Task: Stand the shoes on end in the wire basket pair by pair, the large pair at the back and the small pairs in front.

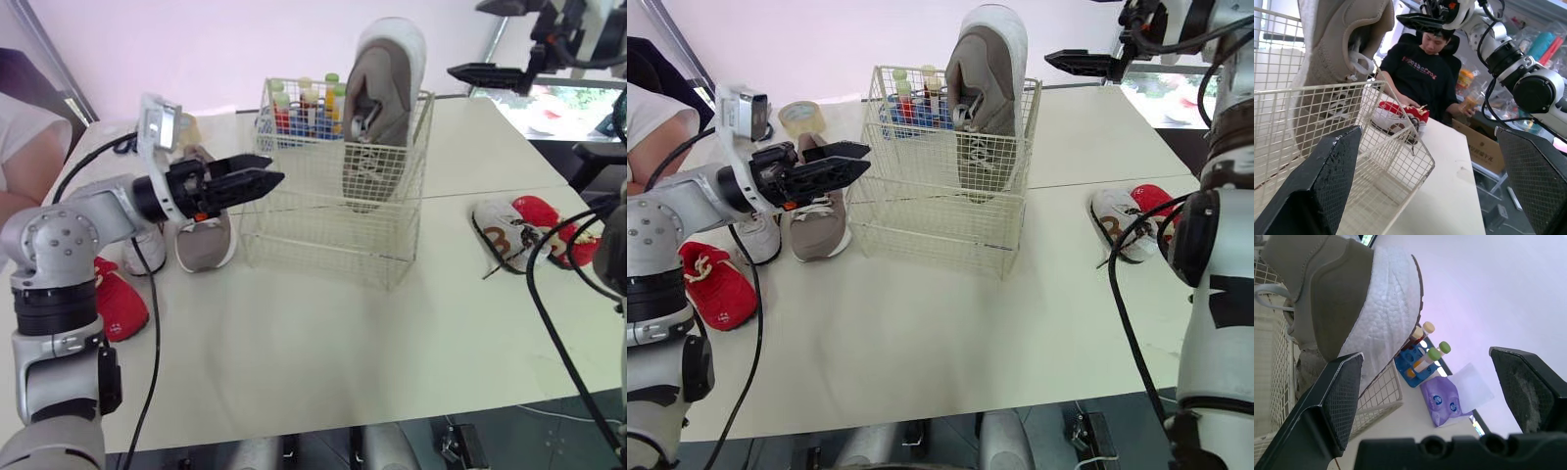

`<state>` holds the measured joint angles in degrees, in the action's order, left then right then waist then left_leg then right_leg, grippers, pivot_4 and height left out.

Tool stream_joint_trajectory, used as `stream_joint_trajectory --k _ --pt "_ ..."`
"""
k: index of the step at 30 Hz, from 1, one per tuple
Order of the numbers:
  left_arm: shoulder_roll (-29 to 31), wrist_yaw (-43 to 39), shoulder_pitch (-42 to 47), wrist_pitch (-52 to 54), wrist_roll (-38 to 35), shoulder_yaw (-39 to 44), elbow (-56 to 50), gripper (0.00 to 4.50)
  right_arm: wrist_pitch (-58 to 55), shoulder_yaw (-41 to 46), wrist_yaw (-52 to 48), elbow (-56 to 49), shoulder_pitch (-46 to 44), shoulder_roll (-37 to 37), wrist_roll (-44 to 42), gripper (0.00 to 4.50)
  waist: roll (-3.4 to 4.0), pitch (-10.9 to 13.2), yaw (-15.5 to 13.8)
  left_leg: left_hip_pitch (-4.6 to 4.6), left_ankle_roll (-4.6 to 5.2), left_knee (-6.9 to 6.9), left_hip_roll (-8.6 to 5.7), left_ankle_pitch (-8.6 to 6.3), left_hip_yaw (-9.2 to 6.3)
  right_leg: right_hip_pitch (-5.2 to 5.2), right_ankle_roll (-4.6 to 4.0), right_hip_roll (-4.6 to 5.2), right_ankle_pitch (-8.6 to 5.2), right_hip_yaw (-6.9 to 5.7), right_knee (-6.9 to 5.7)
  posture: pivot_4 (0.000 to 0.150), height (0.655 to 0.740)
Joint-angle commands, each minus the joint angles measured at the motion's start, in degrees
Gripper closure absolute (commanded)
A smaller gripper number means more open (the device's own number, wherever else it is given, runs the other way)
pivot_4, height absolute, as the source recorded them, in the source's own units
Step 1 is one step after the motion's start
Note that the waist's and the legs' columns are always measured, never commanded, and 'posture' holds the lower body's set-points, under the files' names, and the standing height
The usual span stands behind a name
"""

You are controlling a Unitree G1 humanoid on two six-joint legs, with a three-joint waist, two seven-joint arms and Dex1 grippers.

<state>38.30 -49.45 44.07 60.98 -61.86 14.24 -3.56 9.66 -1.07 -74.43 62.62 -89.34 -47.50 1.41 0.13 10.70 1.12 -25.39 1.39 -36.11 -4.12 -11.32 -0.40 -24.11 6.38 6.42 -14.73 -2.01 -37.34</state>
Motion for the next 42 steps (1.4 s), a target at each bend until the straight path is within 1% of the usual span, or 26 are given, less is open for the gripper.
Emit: stream_joint_trajectory --k 1,4,6,10,14,17,20,22,24,27,30,32,37,42 --pt "2.0 0.4 1.0 -2.5 2.4 1.6 0.8 0.0 -11.1 5.6 3.8 -13.3 7.4 -1.1 -5.9 0.05 0.0 0.0 -0.1 0.0 0.0 -0.01 0.0 0.0 0.0 0.01 0.0 0.0 0.0 0.0 -0.01 0.15 0.74" --pt "3.3 0.8 2.0 -5.0 5.5 2.2 3.9 0.0 -27.6 10.8 10.1 -28.5 16.8 -0.3 -11.4 0.05 0.0 0.0 -0.4 0.0 0.02 -0.05 0.0 0.01 0.02 0.01 -0.01 0.03 0.01 0.03 -0.04 0.15 0.74" --pt "4.0 1.4 3.1 -7.4 8.0 2.3 6.3 0.0 -35.4 13.2 15.6 -38.8 23.8 0.5 -12.9 0.05 0.0 0.0 -0.5 -0.02 0.04 -0.03 -0.01 0.01 0.03 -0.05 -0.01 0.07 0.01 0.05 -0.09 0.15 0.74" --pt "4.9 2.6 5.6 -14.8 15.7 1.1 13.1 0.0 -40.4 14.7 27.0 -55.2 37.1 2.2 -10.2 0.05 -0.04 0.0 -0.7 -0.02 0.05 -0.07 -0.01 0.0 0.04 -0.06 -0.01 0.08 0.01 0.06 -0.11 0.15 0.74" --pt "4.0 2.1 7.5 -21.5 22.1 -0.8 19.5 0.0 -44.5 14.8 34.0 -65.9 44.2 5.9 -11.3 0.05 -0.04 0.0 -0.5 -0.03 0.19 -0.11 -0.04 -0.05 0.11 -0.06 -0.01 0.1 0.02 0.1 -0.16 0.15 0.74" --pt "2.7 3.1 9.3 -27.1 26.9 -1.5 25.8 0.0 -46.3 15.5 37.8 -69.8 45.3 7.5 -12.2 0.05 -0.04 0.0 -0.5 -0.02 0.27 -0.11 -0.03 -0.06 0.12 -0.07 -0.01 0.09 0.02 0.1 -0.19 0.15 0.74" --pt "2.3 6.6 11.8 -31.4 31.7 -1.7 32.7 0.0 -47.5 17.6 38.8 -71.8 45.0 6.7 -14.2 0.05 -0.06 0.0 -0.6 -0.03 0.41 -0.12 -0.03 -0.1 0.12 -0.08 -0.01 0.05 0.02 0.08 -0.2 0.15 0.74" --pt "1.7 12.1 14.8 -33.9 36.1 -2.3 38.9 0.0 -52.5 22.8 35.0 -76.4 44.0 6.8 -24.7 0.05 -0.07 0.0 -0.7 -0.03 0.52 -0.12 -0.03 -0.14 0.12 -0.07 0.0 0.05 0.03 0.08 -0.2 0.15 0.74" --pt "1.0 14.8 17.3 -35.2 39.4 -3.4 43.7 0.0 -56.5 25.4 31.8 -80.3 44.2 6.4 -32.5 0.05 -0.1 0.0 -0.9 -0.05 0.6 -0.12 -0.04 -0.15 0.12 -0.06 0.01 0.04 0.03 0.04 -0.2 0.15 0.74" --pt "-1.2 19.0 22.4 -38.2 44.0 -4.9 53.5 0.0 -59.7 25.7 32.9 -83.4 43.3 6.6 -37.9 0.05 -0.2 -0.1 -1.4 -0.02 0.67 -0.16 -0.03 -0.19 0.12 0.02 0.03 0.0 0.04 0.01 -0.19 0.15 0.74" --pt "-3.2 22.8 26.9 -40.5 47.5 -5.4 62.7 0.0 -61.2 25.0 34.5 -85.0 42.3 6.0 -40.7 0.05 -0.3 0.0 -1.7 -0.02 0.77 -0.36 -0.03 -0.19 0.12 0.09 0.17 -0.02 0.13 -0.06 -0.2 0.15 0.74" --pt "-4.2 24.1 28.5 -41.8 49.8 -6.2 67.0 0.0 -61.8 24.8 35.7 -85.6 41.8 5.6 -41.8 0.05 -0.35 0.0 -1.8 -0.04 0.83 -0.47 -0.04 -0.23 0.13 0.12 0.25 0.0 0.17 -0.05 -0.19 0.15 0.74" --pt "-5.1 29.4 30.4 -44.2 52.7 -5.6 73.7 0.0 -62.9 25.4 37.9 -87.5 42.3 4.0 -45.1 0.05 -0.37 0.0 -1.8 -0.21 1.02 -0.76 -0.05 -0.36 0.14 0.11 0.31 0.06 0.21 -0.05 -0.19 0.15 0.74" --pt "-6.9 29.3 30.2 -45.2 53.7 -5.1 76.9 0.0 -63.8 26.3 40.4 -89.2 43.1 2.9 -48.2 0.05 -0.39 0.0 -1.9 -0.3 1.05 -0.86 -0.05 -0.39 0.14 0.08 0.37 0.13 0.25 -0.03 -0.19 0.15 0.74"
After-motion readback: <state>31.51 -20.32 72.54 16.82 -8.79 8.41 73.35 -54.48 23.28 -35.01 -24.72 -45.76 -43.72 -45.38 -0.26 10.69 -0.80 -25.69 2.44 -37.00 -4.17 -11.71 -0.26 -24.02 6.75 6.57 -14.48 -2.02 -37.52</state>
